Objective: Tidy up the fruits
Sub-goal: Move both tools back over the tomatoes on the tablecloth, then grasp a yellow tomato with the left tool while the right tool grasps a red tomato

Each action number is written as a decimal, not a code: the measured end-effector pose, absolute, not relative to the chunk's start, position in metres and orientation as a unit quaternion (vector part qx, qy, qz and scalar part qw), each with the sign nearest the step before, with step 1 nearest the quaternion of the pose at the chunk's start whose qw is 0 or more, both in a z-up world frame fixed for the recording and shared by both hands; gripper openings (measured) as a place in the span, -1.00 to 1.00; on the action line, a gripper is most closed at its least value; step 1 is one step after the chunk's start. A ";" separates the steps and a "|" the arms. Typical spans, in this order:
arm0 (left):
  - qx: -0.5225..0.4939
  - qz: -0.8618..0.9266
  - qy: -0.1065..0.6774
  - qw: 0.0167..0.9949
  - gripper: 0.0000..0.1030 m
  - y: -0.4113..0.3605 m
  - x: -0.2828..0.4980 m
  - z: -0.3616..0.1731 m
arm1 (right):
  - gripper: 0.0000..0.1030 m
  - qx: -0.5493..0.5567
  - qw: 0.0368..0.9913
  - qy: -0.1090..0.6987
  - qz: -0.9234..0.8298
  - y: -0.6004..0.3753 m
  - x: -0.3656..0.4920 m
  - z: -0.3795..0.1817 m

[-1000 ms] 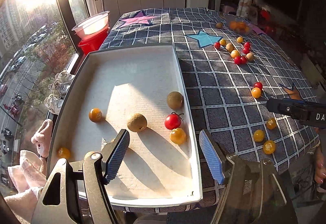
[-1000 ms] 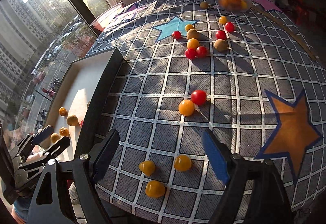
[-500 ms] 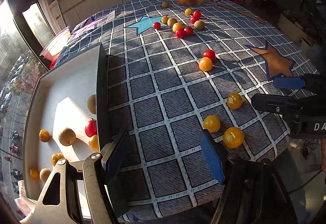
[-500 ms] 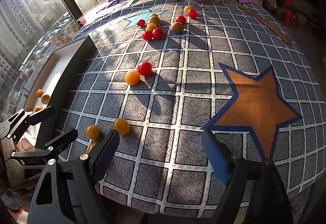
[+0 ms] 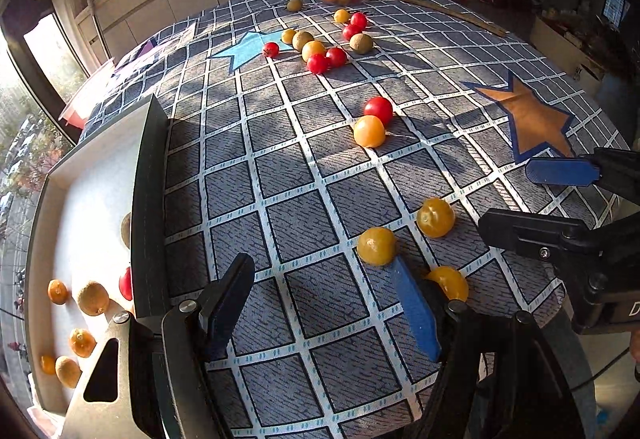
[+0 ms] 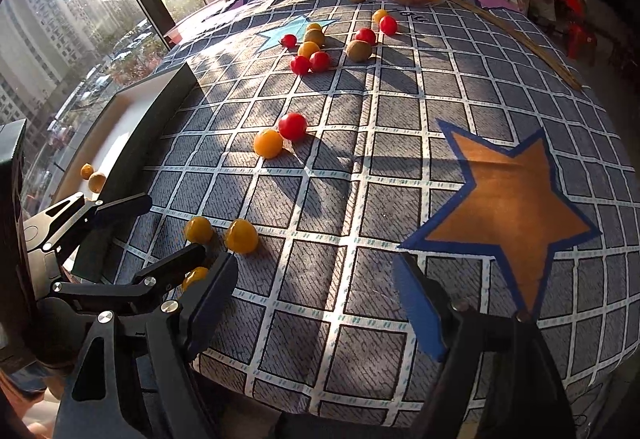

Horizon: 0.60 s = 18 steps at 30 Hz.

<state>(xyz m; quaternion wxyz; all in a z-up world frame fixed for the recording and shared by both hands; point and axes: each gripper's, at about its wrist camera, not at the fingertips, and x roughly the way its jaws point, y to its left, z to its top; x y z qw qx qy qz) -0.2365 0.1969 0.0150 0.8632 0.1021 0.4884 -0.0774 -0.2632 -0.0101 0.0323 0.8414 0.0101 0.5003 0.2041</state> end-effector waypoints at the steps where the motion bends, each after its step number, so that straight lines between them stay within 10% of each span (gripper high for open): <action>1: 0.102 -0.078 0.488 0.864 0.40 0.196 -0.235 0.015 | 0.59 0.011 0.842 0.500 0.202 -0.011 -0.262 0.032; 18: 0.068 -0.069 0.487 0.868 0.15 0.189 -0.230 0.014 | 0.28 -0.040 0.852 0.482 0.199 0.020 -0.204 0.029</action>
